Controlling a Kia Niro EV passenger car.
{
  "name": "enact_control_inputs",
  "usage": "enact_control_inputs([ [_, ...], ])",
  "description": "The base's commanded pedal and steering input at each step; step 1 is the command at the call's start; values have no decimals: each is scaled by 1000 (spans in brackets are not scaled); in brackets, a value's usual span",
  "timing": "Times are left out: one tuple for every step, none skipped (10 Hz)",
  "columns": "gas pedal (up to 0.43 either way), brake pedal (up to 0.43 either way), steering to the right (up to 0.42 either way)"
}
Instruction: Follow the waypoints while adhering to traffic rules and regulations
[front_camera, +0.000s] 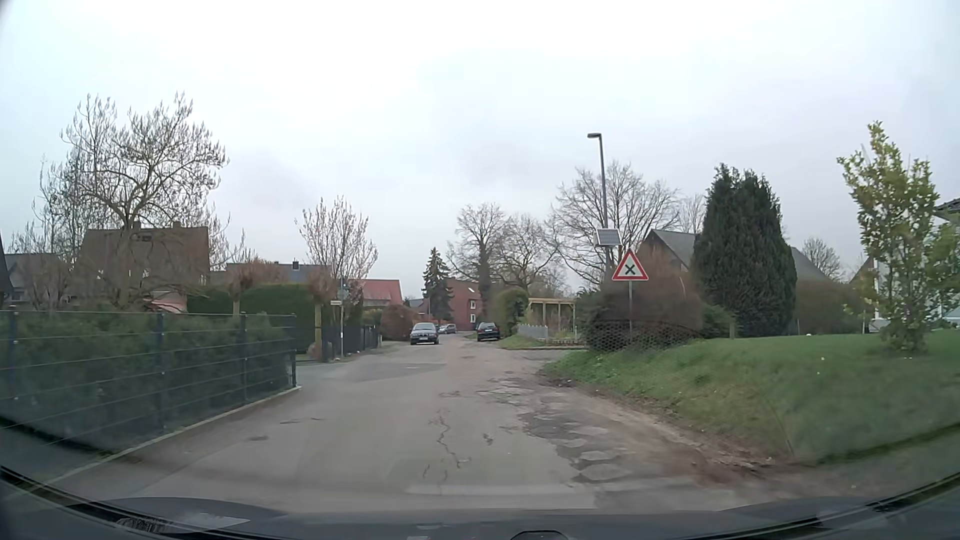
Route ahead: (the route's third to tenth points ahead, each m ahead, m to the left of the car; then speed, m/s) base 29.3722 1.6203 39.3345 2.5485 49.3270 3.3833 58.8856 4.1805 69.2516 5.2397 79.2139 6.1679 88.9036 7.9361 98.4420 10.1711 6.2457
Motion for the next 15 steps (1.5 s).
enact_control_inputs([
  [138, 0, -1],
  [138, 0, 0],
  [138, 0, -2],
  [130, 0, -4],
  [130, 0, -8],
  [130, 0, -12],
  [118, 0, -14],
  [110, 0, -15],
  [110, 0, -15],
  [98, 0, -14],
  [98, 0, -12],
  [87, 0, -10],
  [87, 0, -9],
  [87, 0, -9],
  [87, 0, -8],
])
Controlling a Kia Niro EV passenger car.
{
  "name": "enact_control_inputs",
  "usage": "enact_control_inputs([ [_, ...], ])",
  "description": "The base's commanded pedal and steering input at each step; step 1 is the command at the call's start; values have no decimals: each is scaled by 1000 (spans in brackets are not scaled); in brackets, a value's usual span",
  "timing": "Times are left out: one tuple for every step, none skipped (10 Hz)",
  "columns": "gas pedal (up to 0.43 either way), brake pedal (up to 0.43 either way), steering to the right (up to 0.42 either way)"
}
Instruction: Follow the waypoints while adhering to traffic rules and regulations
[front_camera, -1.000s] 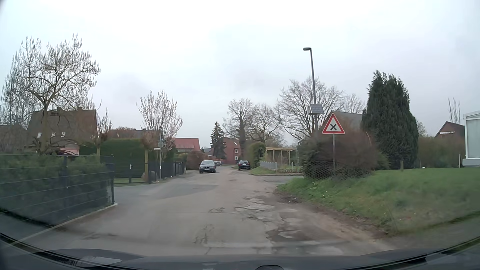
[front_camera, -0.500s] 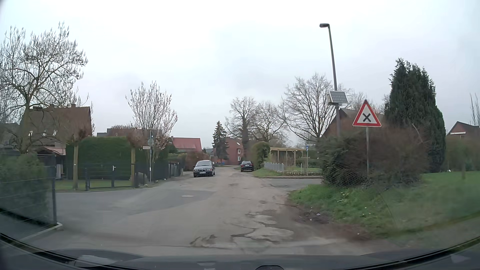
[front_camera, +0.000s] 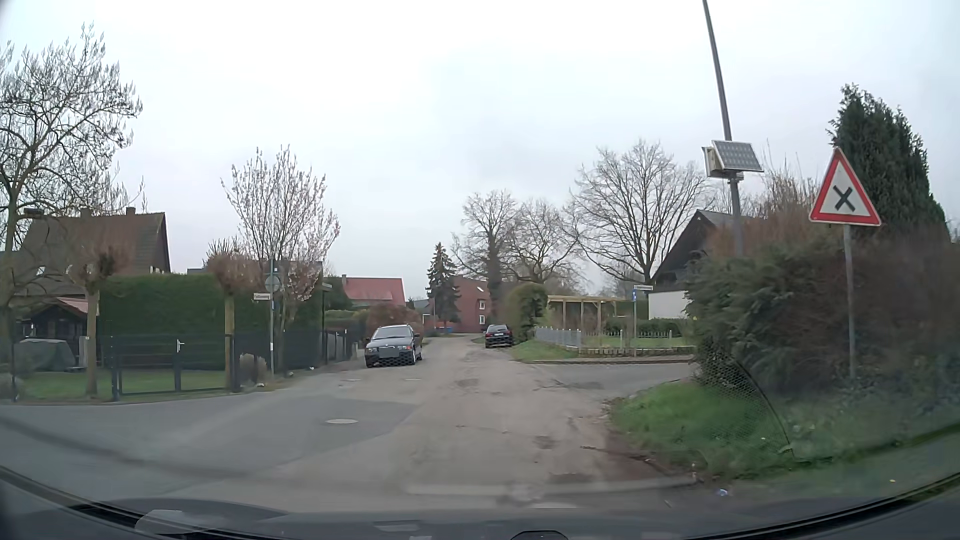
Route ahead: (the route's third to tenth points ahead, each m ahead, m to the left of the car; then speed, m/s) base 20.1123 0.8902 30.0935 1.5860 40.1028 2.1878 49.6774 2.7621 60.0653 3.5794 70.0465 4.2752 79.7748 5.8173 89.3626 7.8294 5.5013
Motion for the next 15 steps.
enact_control_inputs([
  [87, 0, -4],
  [87, 0, 0],
  [87, 0, 0],
  [87, 0, -3],
  [87, 0, -2],
  [87, 0, 2],
  [87, 0, 2],
  [87, 0, 0],
  [87, 0, -3],
  [87, 0, -3],
  [87, 0, -3],
  [87, 0, -4],
  [87, 0, -6],
  [87, 0, -8],
  [98, 0, -10],
])
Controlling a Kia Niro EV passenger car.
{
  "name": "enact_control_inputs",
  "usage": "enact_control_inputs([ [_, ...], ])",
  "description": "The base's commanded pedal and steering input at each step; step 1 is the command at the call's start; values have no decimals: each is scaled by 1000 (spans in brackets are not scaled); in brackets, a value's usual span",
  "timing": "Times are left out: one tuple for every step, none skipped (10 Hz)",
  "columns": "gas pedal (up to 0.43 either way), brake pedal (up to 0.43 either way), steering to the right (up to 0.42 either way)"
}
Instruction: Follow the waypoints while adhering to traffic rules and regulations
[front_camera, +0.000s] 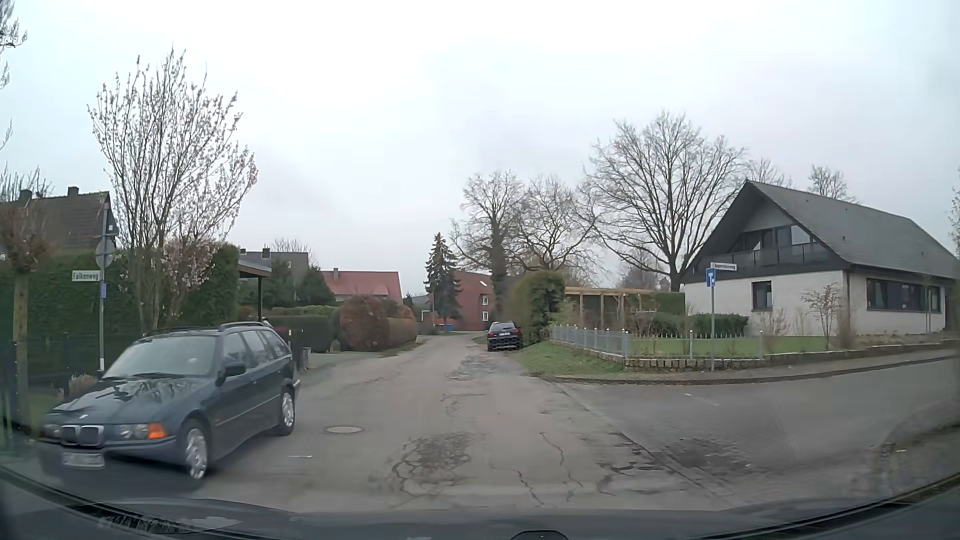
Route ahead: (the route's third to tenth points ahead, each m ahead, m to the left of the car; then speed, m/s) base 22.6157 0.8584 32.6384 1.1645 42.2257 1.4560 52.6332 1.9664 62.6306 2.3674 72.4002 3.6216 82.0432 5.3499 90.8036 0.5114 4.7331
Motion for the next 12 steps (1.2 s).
enact_control_inputs([
  [110, 0, -16],
  [138, 0, -25],
  [157, 0, -30],
  [169, 0, -31],
  [169, 0, -31],
  [169, 0, -32],
  [169, 0, -33],
  [169, 0, -34],
  [169, 0, -34],
  [169, 0, -34],
  [169, 0, -34],
  [169, 0, -34],
])
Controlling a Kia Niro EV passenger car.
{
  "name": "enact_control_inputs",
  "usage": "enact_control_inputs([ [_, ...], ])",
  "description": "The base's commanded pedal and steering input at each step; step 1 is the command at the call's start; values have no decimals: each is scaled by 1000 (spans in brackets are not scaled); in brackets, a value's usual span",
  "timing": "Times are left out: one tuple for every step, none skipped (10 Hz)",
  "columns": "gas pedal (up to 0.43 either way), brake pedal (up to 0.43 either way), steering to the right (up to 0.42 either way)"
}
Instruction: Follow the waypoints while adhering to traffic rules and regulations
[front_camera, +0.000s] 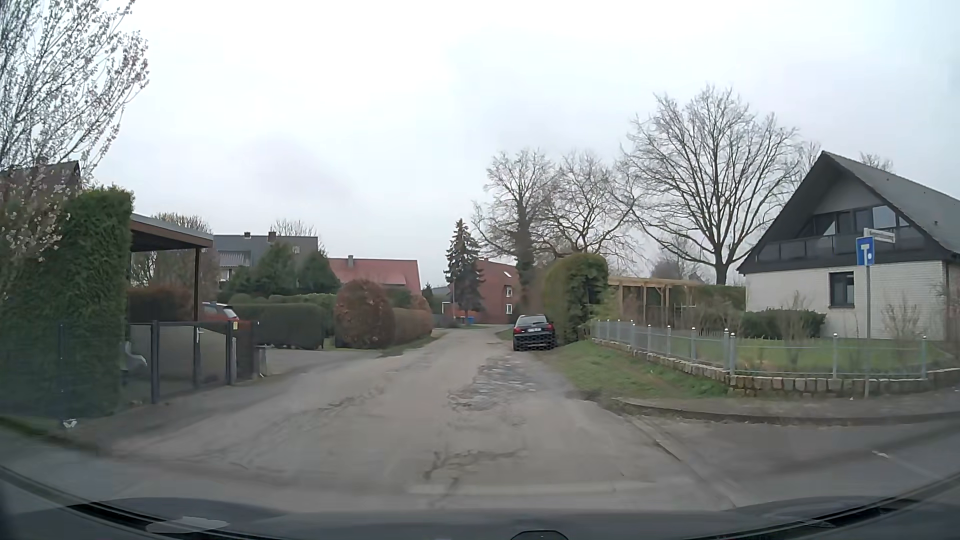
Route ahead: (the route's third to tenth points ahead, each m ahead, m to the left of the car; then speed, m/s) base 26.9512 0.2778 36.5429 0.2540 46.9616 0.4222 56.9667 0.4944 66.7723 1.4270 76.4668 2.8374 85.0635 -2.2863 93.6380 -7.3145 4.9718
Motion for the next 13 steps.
enact_control_inputs([
  [169, 0, -33],
  [169, 0, -33],
  [169, 0, -33],
  [177, 0, -33],
  [177, 0, -34],
  [177, 0, -33],
  [189, 0, -33],
  [189, 0, -34],
  [189, 0, -34],
  [189, 0, -35],
  [189, 0, -35],
  [189, 0, -35],
  [189, 0, -35],
])
